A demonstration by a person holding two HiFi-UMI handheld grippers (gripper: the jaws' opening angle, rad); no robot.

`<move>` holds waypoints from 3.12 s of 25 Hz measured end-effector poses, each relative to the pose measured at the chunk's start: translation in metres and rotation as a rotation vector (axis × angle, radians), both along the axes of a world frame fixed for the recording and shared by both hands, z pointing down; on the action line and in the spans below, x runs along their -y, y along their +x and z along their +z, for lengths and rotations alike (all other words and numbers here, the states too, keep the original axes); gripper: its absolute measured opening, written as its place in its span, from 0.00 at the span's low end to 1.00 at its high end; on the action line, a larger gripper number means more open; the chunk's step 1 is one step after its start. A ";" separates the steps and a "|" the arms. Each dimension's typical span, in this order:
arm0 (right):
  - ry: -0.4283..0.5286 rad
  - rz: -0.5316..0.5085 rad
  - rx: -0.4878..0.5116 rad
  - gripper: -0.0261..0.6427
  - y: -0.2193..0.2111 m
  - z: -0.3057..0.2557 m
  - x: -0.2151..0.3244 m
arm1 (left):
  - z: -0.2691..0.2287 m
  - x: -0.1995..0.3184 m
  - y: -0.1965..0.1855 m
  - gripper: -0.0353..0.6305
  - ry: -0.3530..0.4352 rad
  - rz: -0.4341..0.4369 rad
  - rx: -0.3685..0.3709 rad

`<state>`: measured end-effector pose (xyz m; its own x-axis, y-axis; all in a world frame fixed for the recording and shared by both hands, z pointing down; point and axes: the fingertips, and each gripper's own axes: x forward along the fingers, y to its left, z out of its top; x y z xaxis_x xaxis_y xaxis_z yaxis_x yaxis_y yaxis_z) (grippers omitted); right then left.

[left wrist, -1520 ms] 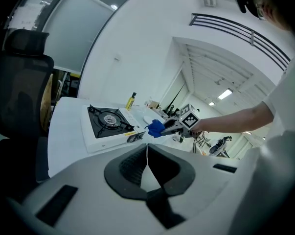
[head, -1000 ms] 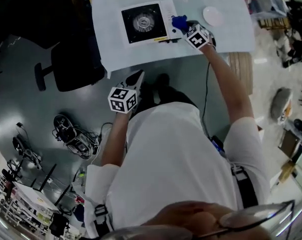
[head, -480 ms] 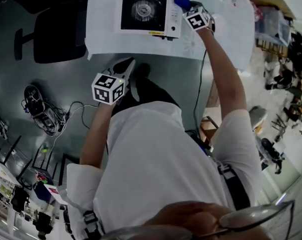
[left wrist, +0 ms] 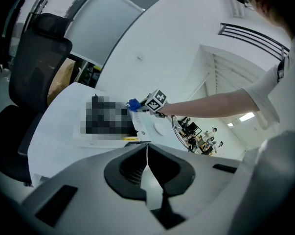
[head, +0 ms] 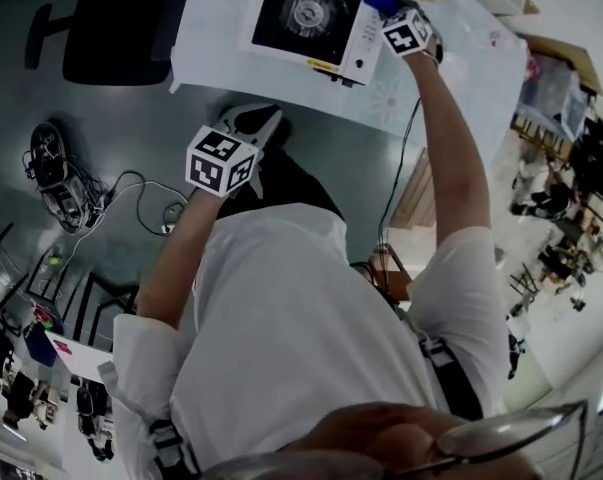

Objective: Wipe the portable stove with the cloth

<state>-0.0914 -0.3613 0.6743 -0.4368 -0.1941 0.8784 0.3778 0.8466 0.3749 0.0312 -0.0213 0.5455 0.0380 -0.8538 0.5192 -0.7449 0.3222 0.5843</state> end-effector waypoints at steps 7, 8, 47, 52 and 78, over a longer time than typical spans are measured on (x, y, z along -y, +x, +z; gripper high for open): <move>-0.070 -0.069 -0.045 0.24 0.018 0.011 -0.021 | -0.002 -0.003 0.000 0.11 0.012 -0.031 0.012; -0.085 -0.073 -0.053 0.24 0.023 0.013 -0.024 | -0.003 -0.004 -0.001 0.11 0.014 -0.036 0.013; -0.204 0.096 -0.225 0.24 0.188 0.026 -0.084 | -0.026 -0.032 0.029 0.11 0.023 0.023 0.066; -0.234 0.160 -0.198 0.24 0.201 0.026 -0.096 | -0.031 -0.031 0.029 0.11 0.040 0.038 0.073; -0.677 0.605 0.291 0.24 0.242 -0.130 -0.141 | -0.077 -0.036 0.008 0.11 0.107 0.028 0.116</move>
